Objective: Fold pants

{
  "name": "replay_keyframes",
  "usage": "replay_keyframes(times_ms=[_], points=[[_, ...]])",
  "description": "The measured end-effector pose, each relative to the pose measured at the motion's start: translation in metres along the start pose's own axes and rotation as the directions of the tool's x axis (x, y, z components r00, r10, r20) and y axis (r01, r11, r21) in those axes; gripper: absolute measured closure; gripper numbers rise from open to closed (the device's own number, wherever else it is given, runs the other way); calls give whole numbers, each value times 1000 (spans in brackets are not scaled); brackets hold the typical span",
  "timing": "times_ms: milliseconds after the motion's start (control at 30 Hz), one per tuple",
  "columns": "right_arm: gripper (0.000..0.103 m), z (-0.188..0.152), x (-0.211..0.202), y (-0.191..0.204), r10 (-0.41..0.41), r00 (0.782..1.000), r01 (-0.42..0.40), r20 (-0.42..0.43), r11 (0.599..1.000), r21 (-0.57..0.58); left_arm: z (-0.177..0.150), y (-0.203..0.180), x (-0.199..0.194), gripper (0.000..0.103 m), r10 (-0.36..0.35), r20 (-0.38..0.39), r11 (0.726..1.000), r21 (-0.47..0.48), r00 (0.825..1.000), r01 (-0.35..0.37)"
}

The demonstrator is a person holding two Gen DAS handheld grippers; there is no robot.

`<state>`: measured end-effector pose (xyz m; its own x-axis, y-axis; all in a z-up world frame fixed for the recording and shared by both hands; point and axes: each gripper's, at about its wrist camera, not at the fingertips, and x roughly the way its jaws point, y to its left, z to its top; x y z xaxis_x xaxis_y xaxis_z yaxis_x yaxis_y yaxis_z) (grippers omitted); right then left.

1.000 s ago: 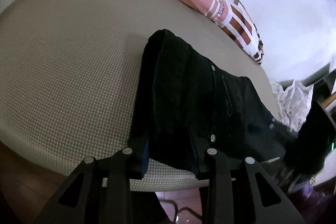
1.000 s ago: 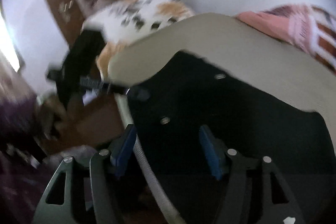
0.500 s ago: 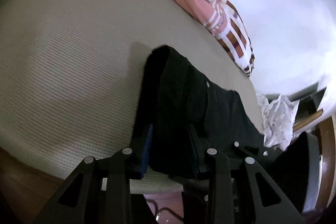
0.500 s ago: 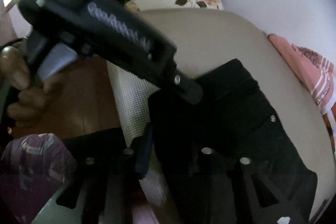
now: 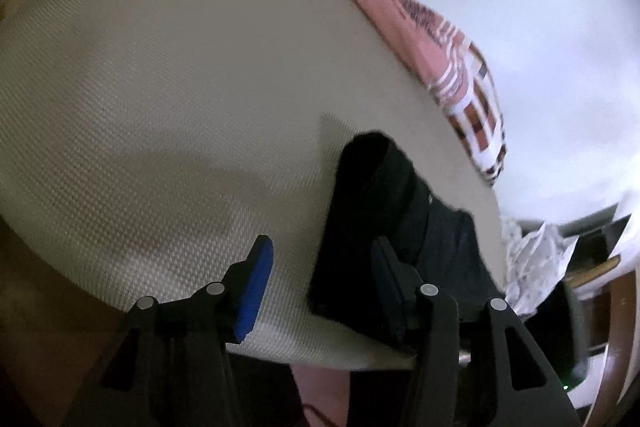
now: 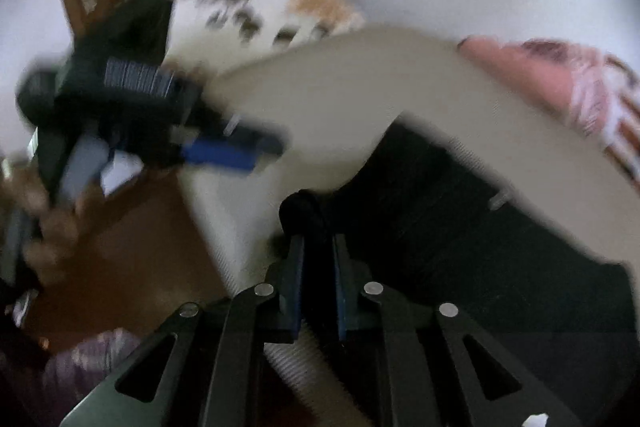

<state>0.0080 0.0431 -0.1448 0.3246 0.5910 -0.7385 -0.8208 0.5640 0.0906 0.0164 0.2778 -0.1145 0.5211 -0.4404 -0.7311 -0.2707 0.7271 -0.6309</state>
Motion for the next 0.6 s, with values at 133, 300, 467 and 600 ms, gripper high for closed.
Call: replay_keyframes(times_ms=[133, 300, 467, 600], points=[[89, -11, 5, -16, 119, 993, -120, 18, 988, 100, -4, -5, -4, 51, -20, -27, 1000, 16, 999, 21], [65, -18, 2, -28, 258, 965, -263, 51, 950, 171, -9, -20, -10, 51, -30, -58, 998, 57, 998, 33], [45, -19, -3, -21, 331, 940, -341, 89, 925, 165, -21, -45, -16, 51, -121, -82, 985, 112, 989, 129], [45, -26, -21, -31, 366, 927, -375, 79, 907, 190, -26, -59, -21, 51, -131, -62, 980, 142, 989, 139]])
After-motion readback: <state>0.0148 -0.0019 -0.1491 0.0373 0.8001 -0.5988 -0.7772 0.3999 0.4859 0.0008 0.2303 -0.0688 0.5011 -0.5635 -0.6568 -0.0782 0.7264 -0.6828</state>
